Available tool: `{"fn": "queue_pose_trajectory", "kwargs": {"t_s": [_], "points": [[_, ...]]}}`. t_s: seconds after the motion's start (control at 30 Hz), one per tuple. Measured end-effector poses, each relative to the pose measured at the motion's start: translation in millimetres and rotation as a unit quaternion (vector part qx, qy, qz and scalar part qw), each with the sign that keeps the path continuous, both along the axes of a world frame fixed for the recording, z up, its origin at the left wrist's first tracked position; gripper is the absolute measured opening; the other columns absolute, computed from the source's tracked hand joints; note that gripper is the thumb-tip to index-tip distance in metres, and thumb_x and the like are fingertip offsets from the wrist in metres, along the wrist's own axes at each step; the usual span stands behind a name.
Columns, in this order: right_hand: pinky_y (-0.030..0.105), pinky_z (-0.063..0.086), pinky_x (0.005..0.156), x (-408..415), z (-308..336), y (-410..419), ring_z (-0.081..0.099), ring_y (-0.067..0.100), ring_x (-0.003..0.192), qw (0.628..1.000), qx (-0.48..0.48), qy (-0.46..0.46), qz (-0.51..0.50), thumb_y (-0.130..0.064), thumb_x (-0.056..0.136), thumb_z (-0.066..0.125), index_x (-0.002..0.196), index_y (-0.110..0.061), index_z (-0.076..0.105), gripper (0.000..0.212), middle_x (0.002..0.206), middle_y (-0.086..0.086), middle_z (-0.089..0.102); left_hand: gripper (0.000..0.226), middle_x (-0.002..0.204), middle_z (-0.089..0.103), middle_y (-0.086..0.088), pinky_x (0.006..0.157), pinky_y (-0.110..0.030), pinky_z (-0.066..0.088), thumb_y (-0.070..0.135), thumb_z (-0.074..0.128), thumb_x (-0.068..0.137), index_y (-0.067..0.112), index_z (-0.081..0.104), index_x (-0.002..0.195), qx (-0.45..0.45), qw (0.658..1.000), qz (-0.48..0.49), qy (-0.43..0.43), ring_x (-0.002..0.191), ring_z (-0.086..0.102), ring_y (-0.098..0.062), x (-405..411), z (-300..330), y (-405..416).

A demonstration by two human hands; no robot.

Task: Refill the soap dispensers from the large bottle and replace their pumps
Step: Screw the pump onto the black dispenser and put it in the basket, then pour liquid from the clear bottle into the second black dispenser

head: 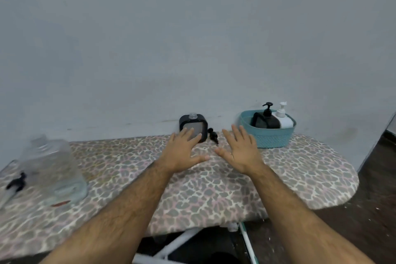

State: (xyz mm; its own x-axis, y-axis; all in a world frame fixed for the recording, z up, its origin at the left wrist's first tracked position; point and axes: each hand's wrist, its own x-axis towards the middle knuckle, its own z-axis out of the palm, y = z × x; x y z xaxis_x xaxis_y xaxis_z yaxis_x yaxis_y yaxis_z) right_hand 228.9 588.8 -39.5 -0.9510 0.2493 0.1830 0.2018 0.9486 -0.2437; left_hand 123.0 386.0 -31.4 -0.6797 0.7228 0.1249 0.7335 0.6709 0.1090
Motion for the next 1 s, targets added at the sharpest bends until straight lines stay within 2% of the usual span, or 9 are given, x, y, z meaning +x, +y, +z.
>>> {"fn": "queue_pose_trajectory", "kwargs": {"t_s": [0.23,0.5,0.63,0.8,0.9,1.0], "points": [[0.053,-0.007,0.120,4.1,-21.9,-88.2,-0.016,0.022,0.151,0.997,0.021,-0.029,0.071,-0.096,0.064,-0.007,0.158,-0.034,0.004,0.112,0.166,0.001,-0.012,0.100,0.166,0.003,-0.004,0.121,-0.052,-0.003,0.089,0.031,0.076,0.032,0.012,0.157,-0.019,0.998,0.051,0.010,0.152,-0.002,-0.022,23.9,-23.2,-91.6],[0.056,-0.004,0.121,13.7,-39.0,-142.2,-0.015,0.023,0.152,0.993,0.037,-0.058,0.092,-0.098,0.056,-0.013,0.158,-0.034,0.001,0.121,0.166,0.002,-0.010,0.108,0.166,0.001,-0.005,0.120,-0.053,-0.002,0.093,0.031,0.071,0.032,0.010,0.157,-0.002,0.997,0.078,0.002,0.152,-0.002,-0.022,41.1,-37.6,-150.7],[0.054,-0.003,0.121,11.4,-35.9,-149.9,-0.013,0.023,0.152,0.993,0.036,-0.065,0.087,-0.095,0.060,-0.009,0.158,-0.034,0.000,0.116,0.166,0.003,-0.009,0.106,0.166,0.004,-0.004,0.120,-0.051,-0.001,0.091,0.035,0.072,0.032,0.010,0.156,0.030,0.996,0.090,-0.001,0.152,0.001,-0.021,39.9,-41.0,-160.3],[0.051,0.001,0.121,-6.5,-23.2,-138.9,-0.002,0.022,0.153,0.997,-0.007,-0.047,0.064,-0.092,0.067,0.001,0.158,-0.032,0.008,0.110,0.167,0.001,-0.004,0.103,0.166,0.008,-0.003,0.120,-0.050,0.004,0.085,0.044,0.076,0.030,0.013,0.157,0.073,0.993,0.094,-0.026,0.152,0.004,-0.021,23.8,-31.3,-144.4],[0.048,0.008,0.122,-24.4,-13.4,-123.0,0.004,0.022,0.153,0.998,-0.052,-0.023,0.041,-0.089,0.072,0.008,0.158,-0.031,0.011,0.104,0.167,0.002,0.002,0.097,0.166,0.010,-0.003,0.121,-0.045,0.011,0.077,0.053,0.080,0.030,0.017,0.157,0.136,0.983,0.097,-0.071,0.152,0.008,-0.021,6.5,-24.1,-126.6],[0.045,0.018,0.121,-47.0,-4.6,-97.3,0.017,0.022,0.150,0.991,-0.129,0.018,0.013,-0.086,0.078,0.015,0.158,-0.024,0.020,0.101,0.164,0.004,0.018,0.091,0.165,0.011,-0.001,0.120,-0.042,0.015,0.068,0.058,0.084,0.029,0.020,0.156,0.221,0.959,0.099,-0.145,0.151,0.010,-0.019,-12.9,-20.7,-103.0]]}}
